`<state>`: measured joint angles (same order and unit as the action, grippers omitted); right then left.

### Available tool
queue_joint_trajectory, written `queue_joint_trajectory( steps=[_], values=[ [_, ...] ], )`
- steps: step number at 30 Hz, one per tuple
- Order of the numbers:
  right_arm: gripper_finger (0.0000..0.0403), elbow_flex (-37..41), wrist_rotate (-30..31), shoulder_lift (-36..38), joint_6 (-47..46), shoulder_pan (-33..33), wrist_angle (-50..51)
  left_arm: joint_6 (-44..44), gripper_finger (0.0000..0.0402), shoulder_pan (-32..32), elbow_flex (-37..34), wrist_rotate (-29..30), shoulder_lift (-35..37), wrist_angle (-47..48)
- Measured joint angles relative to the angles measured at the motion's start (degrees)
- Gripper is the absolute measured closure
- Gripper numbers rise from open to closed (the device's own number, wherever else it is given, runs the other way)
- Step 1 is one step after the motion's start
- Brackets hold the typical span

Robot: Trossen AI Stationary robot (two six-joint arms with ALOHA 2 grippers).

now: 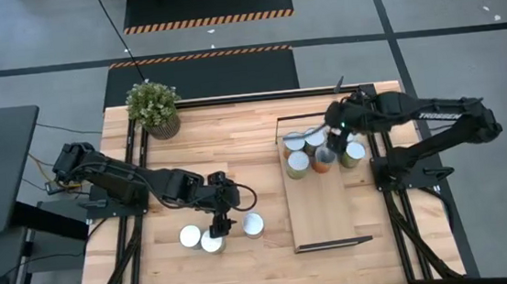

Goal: Pick and place cans onto a shelf
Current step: Put the canned orange on the shelf

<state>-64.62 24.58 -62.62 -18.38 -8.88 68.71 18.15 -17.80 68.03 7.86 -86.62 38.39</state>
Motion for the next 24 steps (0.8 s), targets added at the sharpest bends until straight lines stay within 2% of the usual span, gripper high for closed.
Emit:
queue_joint_trajectory(
  steps=[4, 9, 16, 24],
  values=[
    [0.0051, 0.50, -6.06, -0.17, 0.68, -7.18, 0.74, -1.58, 0.0008, 0.00, 0.00, 0.00, -0.01, -0.02],
    [0.0044, 2.38, -7.92, -0.19, 4.55, -12.49, 0.82, -3.44, 0.0008, 0.00, 0.00, 0.00, -0.01, 0.02],
    [0.0032, 7.47, -11.27, 1.32, 5.09, -16.85, -0.09, -5.59, 0.0008, 0.00, 0.00, 0.02, 0.00, 0.48],
    [0.0031, 15.75, -13.81, 7.12, 2.38, -19.22, -2.29, -5.99, 0.0008, 0.00, 0.00, 0.00, -0.01, 0.48]
  ],
)
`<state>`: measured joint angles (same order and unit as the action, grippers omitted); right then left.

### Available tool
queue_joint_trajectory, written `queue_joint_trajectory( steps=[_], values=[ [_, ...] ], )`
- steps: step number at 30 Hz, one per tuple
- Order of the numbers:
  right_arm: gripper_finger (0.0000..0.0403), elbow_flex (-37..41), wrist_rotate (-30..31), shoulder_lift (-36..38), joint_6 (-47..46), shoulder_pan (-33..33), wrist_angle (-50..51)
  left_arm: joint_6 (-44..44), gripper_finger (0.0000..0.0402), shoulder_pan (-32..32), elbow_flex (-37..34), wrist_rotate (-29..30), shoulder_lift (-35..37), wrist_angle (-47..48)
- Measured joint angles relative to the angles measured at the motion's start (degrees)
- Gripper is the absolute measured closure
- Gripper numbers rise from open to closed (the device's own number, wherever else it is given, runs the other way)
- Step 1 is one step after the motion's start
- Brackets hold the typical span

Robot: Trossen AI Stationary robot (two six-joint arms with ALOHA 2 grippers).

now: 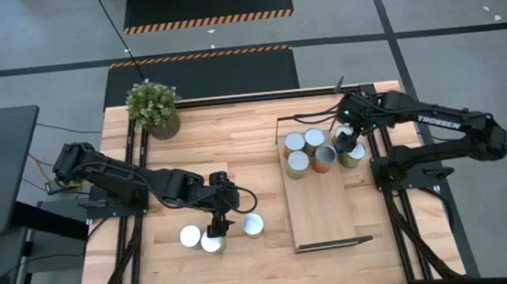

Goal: Pick and place cans onto a shelf
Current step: Put the canned orange on the shelf

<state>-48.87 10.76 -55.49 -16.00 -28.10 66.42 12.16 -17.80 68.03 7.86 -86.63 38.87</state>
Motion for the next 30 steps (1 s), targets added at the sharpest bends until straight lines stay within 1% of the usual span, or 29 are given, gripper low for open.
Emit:
queue_joint_trajectory(
  steps=[3, 6, 12, 22, 30],
  values=[
    [0.0031, 2.18, -0.38, 2.15, -1.38, 0.00, -0.39, -0.02, 0.0008, 0.00, 0.00, 0.02, 0.00, -0.02],
    [0.0031, 4.01, -3.19, 2.67, -2.88, 0.00, 0.48, -0.87, 0.0008, 0.00, 0.00, 0.02, 0.00, -0.04],
    [0.0031, 6.28, -3.44, 2.13, -5.93, 0.24, 0.46, -0.86, 0.0008, 0.00, 0.00, 0.02, 0.01, -0.09],
    [0.0031, 6.46, -4.91, 1.34, -7.13, 0.24, 0.36, -0.89, 0.0008, 0.00, 0.00, 0.02, 0.00, -0.07],
    [0.0034, 4.45, -5.33, 2.59, -7.85, 0.52, 1.83, -0.87, 0.0008, 0.00, 0.00, 0.00, 0.00, -0.07]
  ],
)
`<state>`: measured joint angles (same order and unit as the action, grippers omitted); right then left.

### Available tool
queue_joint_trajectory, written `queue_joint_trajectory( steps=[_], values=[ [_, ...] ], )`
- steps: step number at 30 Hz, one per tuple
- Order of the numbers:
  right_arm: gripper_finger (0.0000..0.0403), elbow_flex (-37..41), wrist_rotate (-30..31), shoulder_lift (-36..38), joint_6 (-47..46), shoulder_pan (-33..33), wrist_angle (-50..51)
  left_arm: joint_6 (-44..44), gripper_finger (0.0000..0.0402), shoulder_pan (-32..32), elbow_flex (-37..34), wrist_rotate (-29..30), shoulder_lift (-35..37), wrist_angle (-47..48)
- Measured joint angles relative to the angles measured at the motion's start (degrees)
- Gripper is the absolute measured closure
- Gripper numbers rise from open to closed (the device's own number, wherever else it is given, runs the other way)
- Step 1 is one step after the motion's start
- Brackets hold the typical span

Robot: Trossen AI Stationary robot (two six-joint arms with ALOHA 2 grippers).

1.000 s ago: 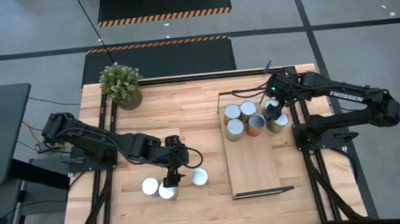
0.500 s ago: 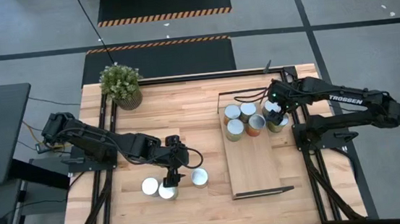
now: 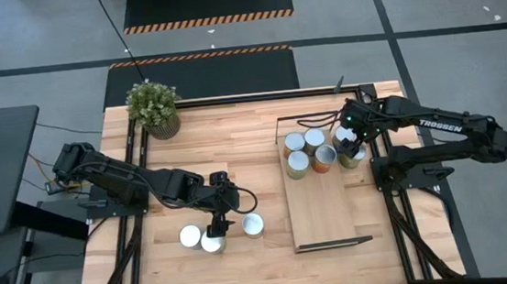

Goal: Pick and place cans onto a shelf
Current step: Put the canned orange on the shelf

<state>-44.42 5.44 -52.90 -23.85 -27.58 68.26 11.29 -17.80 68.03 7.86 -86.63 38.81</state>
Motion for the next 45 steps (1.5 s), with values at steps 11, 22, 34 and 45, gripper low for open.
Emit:
queue_joint_trajectory(
  steps=[11, 22, 34, 45],
  values=[
    [0.0035, 3.82, -0.51, 0.02, -5.66, 5.39, -1.24, 0.04, 0.0008, -0.01, 0.00, 0.00, 0.00, 0.00],
    [0.0048, 7.08, -0.36, 0.04, -6.37, 5.93, -2.67, 0.07, 0.0008, -0.07, 0.00, 0.00, 0.01, 0.00],
    [0.0080, 5.50, -0.49, 0.02, -5.89, 5.83, -0.08, 0.07, 0.0008, -0.04, 0.00, 0.00, 0.00, 0.00],
    [0.0078, -10.94, 2.37, -0.02, -8.79, 11.74, 12.82, 0.02, 0.0008, 0.02, 0.00, 0.00, 0.00, -0.16]
  ],
)
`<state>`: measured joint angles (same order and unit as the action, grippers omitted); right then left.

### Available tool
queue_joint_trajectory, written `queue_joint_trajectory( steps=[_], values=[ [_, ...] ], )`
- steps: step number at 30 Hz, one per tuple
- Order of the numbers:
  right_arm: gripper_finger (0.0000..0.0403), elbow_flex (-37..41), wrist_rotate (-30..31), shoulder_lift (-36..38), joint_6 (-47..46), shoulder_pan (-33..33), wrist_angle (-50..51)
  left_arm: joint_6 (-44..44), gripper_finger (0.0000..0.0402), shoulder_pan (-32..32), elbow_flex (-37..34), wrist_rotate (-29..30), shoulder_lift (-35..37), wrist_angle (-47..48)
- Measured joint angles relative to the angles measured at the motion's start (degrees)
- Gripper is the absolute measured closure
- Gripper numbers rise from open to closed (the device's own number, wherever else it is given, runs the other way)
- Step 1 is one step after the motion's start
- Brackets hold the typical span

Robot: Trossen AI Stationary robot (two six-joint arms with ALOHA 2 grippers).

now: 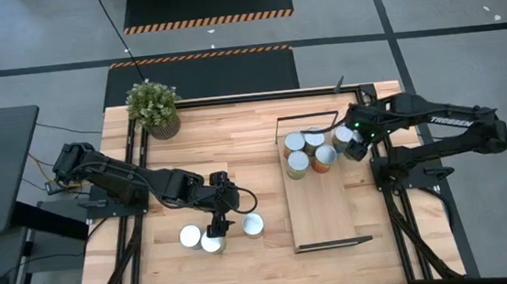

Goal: Pick and place cans onto a shelf
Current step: Put the canned orange on the shelf

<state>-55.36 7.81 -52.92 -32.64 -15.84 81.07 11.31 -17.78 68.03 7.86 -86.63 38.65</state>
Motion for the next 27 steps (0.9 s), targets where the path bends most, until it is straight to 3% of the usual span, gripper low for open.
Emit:
queue_joint_trajectory(
  steps=[8, 16, 21, 27],
  values=[
    [0.0078, -15.08, 9.81, -0.40, 0.94, 6.14, 0.41, 0.02, 0.0008, -0.02, 0.00, 0.00, 0.00, -0.85],
    [0.0077, -17.54, 7.03, -1.79, 8.58, 13.64, -15.12, -0.09, 0.0008, -0.02, 0.00, 0.00, 0.01, -0.82],
    [0.0077, -17.56, 7.36, -9.25, 13.96, 19.72, -22.56, -0.02, 0.0008, -0.02, 0.00, -0.05, 0.00, -1.14],
    [0.0076, -23.01, 7.78, -20.08, 19.34, 26.46, -23.39, 0.00, 0.0008, -0.01, 0.00, -0.22, 0.01, -0.76]
  ],
)
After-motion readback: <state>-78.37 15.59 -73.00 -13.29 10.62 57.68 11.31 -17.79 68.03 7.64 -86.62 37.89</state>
